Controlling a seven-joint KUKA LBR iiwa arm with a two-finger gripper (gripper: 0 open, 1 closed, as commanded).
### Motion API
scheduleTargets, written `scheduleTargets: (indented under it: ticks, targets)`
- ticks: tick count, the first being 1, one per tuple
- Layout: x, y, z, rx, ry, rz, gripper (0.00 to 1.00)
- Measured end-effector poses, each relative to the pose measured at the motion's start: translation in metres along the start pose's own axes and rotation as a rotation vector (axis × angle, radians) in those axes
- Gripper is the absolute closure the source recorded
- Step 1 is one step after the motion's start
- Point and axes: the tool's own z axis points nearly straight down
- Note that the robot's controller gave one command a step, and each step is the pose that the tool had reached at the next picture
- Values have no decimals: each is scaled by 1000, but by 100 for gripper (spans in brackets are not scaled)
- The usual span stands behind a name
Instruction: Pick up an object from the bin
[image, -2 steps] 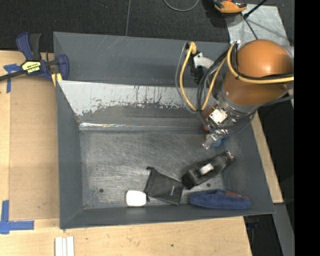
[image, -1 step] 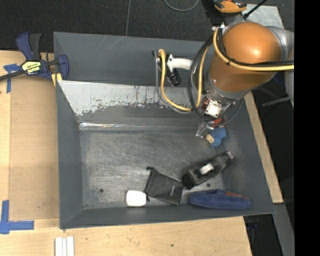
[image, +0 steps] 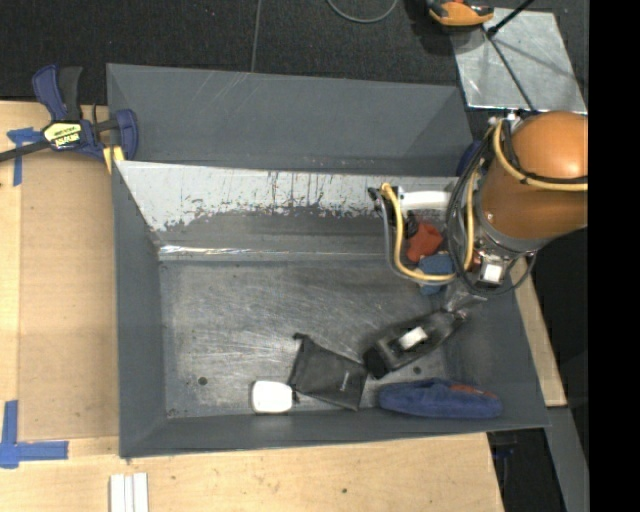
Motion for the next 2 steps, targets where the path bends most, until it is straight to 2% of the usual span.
scheduleTargets:
  ticks: [1, 2]
  targets:
    - [59, 12, 57, 2, 7, 34, 100]
    - [57, 7, 54, 9, 10, 25, 0]
